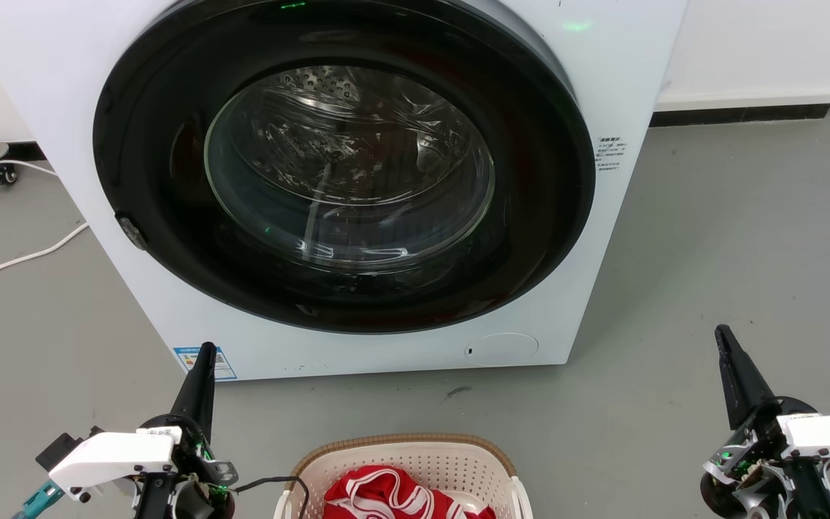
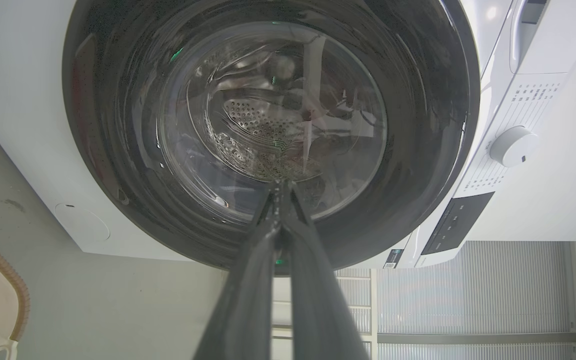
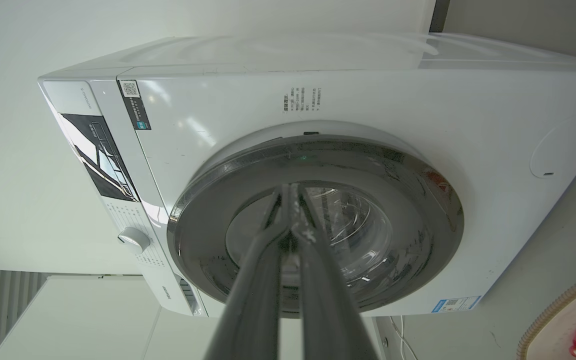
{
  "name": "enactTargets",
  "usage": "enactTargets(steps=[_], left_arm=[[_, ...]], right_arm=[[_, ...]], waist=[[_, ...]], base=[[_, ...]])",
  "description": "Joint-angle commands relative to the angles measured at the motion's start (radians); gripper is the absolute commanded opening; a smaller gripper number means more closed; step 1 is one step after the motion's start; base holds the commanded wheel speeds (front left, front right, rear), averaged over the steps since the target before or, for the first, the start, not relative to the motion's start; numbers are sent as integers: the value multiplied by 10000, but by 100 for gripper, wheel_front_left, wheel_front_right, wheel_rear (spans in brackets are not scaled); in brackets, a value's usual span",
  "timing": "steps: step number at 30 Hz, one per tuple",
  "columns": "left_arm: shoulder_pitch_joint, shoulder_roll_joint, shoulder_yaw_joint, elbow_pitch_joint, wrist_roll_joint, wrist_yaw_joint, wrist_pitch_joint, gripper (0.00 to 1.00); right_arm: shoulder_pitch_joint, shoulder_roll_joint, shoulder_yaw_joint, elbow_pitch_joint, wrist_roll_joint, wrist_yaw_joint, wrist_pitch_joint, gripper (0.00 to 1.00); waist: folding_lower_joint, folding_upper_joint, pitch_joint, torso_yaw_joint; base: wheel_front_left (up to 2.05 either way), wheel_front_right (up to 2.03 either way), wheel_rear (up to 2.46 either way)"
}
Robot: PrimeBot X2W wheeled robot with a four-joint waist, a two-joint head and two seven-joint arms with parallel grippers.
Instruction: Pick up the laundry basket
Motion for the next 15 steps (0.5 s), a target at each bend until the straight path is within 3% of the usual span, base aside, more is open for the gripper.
enactTargets(steps=[1,15], left_arm=[[-85,-10,25,6,-17,-21,22,0],[-85,-10,25,6,-17,-21,22,0]], right_arm=[[-106,33,-17,9,-38,-3,32,0],[-108,42,-27,10,-52,-3,43,0]], waist=[[0,0,0,0],[0,0,0,0]], base=[[0,0,0],[0,0,0]])
